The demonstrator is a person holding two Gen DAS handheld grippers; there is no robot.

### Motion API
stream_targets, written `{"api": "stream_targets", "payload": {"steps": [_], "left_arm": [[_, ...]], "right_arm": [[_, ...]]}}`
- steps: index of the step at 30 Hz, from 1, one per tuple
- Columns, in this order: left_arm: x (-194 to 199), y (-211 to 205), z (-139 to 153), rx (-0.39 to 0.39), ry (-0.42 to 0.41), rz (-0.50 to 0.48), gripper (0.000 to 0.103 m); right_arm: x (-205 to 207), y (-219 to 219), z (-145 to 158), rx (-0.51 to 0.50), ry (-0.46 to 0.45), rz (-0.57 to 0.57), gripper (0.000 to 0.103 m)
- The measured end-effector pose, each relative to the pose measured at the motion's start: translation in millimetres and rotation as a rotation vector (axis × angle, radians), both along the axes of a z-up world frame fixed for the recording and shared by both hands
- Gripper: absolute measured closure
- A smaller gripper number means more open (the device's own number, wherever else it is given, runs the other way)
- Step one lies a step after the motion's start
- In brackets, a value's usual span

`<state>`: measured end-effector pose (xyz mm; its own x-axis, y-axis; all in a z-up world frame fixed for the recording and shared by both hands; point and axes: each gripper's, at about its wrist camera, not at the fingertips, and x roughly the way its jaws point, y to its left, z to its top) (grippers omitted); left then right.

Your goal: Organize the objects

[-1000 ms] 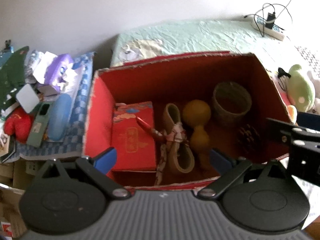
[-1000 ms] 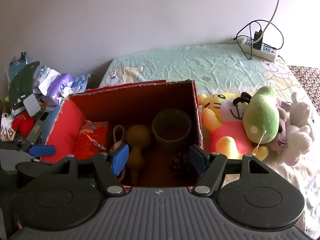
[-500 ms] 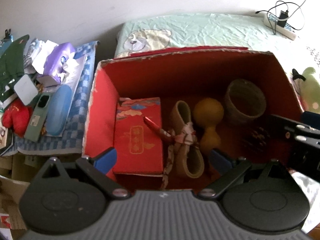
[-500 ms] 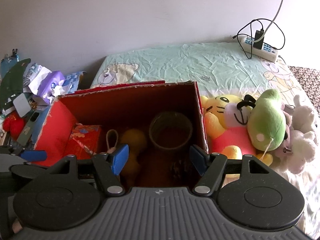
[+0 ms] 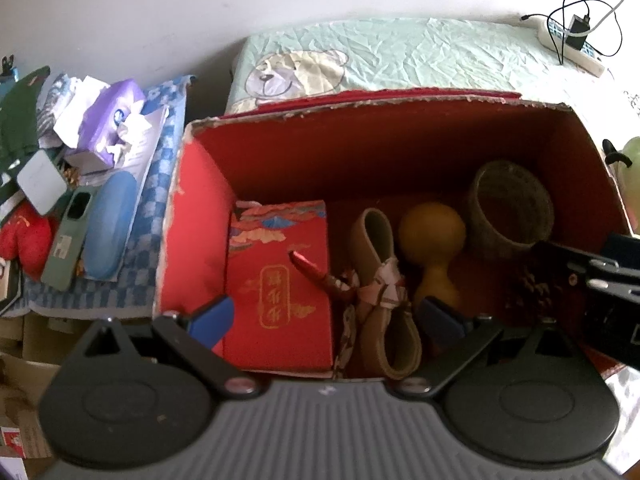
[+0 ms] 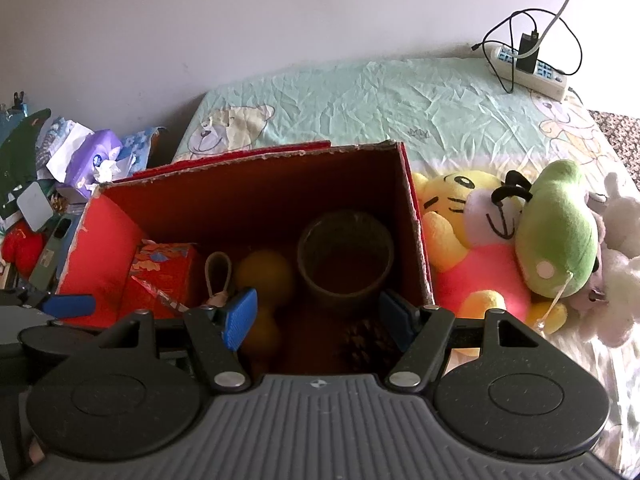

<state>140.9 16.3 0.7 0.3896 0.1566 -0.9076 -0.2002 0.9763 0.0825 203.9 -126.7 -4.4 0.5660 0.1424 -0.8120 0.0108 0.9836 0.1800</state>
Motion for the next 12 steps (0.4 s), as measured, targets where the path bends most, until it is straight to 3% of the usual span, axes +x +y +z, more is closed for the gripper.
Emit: {"api": "stream_targets", "payload": {"steps": [12], "left_arm": [[2.1,-0.7,-3.0,0.018,-0.026,-0.005,0.006]], "right_arm": [[2.8,-4.5,-3.6,0.018,0.010,-0.019,0.032]]}}
